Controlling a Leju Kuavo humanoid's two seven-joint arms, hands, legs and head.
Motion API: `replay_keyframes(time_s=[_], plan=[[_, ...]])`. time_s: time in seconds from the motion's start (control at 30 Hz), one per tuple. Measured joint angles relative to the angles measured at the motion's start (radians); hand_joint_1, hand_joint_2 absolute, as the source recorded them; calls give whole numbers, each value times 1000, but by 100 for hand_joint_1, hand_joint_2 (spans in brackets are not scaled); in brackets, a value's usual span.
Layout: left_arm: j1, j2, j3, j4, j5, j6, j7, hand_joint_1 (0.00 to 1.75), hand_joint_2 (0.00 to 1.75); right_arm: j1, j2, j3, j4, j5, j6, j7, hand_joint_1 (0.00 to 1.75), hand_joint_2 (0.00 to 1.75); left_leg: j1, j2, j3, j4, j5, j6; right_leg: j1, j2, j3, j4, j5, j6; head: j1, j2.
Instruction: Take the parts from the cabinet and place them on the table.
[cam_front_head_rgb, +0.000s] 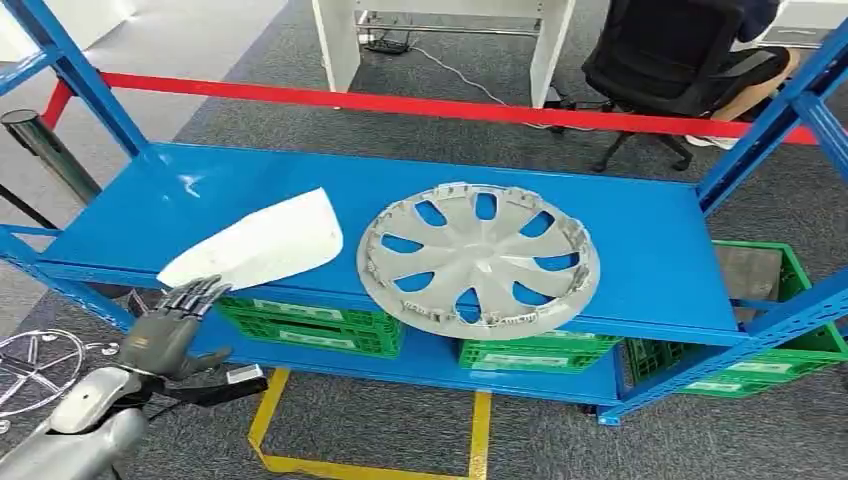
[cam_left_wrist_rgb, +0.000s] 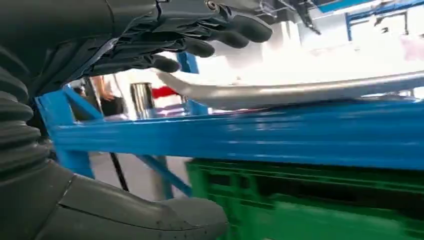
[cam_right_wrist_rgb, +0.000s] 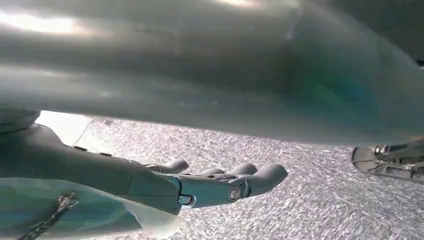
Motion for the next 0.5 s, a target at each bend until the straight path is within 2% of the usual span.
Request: replay_keyframes(time_s=[0.23, 0.5], plan=[[-22, 55, 16, 0, -70, 2, 30, 0, 175, 1, -3, 0, 0, 0, 0, -5, 0, 0, 0, 0, 0, 0, 0, 0, 0, 0, 0, 0, 0, 0, 0, 0], [-24, 55, 16, 0, -72, 2, 31, 0, 175, 1, -3, 0, 0, 0, 1, -5, 0, 0, 0, 0, 0, 0, 0, 0, 0, 0, 0, 0, 0, 0, 0, 0]])
